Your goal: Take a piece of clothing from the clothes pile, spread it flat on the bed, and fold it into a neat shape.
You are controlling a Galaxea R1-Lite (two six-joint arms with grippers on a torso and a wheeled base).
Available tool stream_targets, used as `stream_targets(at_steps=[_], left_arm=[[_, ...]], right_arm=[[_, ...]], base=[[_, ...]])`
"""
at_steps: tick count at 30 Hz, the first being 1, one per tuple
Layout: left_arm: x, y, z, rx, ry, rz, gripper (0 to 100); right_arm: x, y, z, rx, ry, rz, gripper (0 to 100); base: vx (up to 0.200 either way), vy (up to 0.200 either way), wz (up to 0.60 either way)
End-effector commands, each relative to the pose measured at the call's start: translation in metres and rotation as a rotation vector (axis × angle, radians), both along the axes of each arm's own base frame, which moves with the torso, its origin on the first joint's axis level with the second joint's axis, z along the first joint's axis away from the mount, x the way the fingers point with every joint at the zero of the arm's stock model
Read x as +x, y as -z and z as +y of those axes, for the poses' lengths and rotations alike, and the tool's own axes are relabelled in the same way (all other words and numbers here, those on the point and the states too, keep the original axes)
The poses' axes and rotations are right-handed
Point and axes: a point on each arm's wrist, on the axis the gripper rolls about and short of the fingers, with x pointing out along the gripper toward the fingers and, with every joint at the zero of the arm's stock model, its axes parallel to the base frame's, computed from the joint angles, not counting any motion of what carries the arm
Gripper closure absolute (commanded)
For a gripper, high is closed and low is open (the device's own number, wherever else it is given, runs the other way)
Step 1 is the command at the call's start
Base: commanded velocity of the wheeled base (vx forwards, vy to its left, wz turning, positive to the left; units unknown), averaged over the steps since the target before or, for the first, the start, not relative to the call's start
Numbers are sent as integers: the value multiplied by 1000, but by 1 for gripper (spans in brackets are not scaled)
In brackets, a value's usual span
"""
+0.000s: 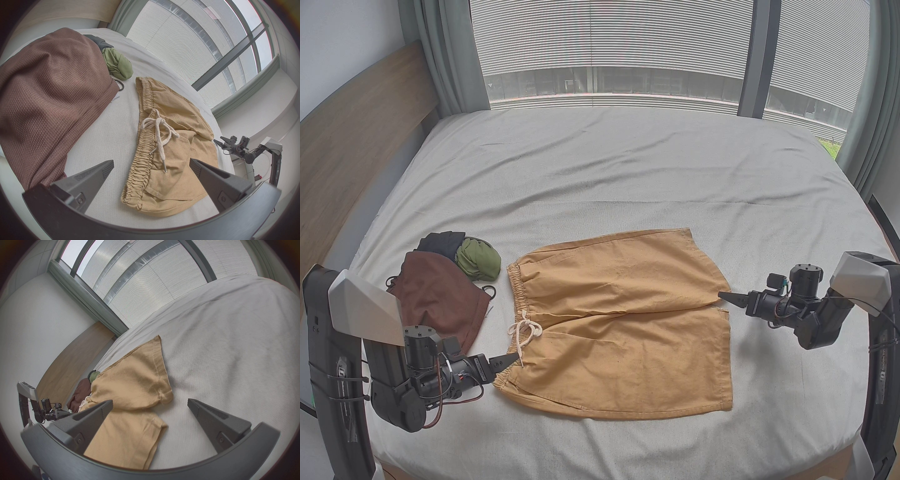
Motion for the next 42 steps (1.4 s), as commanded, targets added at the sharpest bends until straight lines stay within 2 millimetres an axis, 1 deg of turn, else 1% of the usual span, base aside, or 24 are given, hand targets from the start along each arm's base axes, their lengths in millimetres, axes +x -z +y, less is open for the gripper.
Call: stream_targets(at_steps=[1,3,4,10,14,20,24,32,40,41,42], left_arm=[[2,3,4,-1,-12,7,0],[1,4,5,-2,-13,10,0],[1,4,5,-2,-12,12,0],[-2,7,1,-36,-8,47,0],[-2,8,-1,-56,-11,62,0],[-5,12,-1,-63,-17,91,0],[-12,16,-1,-58,-13,122,0],[-20,16,-3,-50,-4,148,0],[-19,17,-3,-51,-5,151,0],[-19,17,-3,-52,-5,149,100],[-17,17,-2,-53,-10,141,100]], right_arm=[[-47,-45,-12,-3,35,-22,0],[-63,-46,-11,-2,37,-11,0],[-67,-45,-11,-2,37,-9,0],[-78,-36,-9,0,36,-25,0],[-75,-20,-9,-2,34,-22,0],[-75,-20,-10,-2,37,-24,0],[-76,-18,-13,-2,46,-16,0],[-77,-16,-13,-1,46,-10,0],[-77,-16,-13,-1,46,-9,0],[-77,-16,-13,-1,46,-9,0],[-78,-15,-13,-1,46,-6,0]], base=[[0,0,0],[0,0,0],[0,0,0],[0,0,0],[0,0,0],[0,0,0],[0,0,0],[0,0,0],[0,0,0],[0,0,0],[0,0,0]])
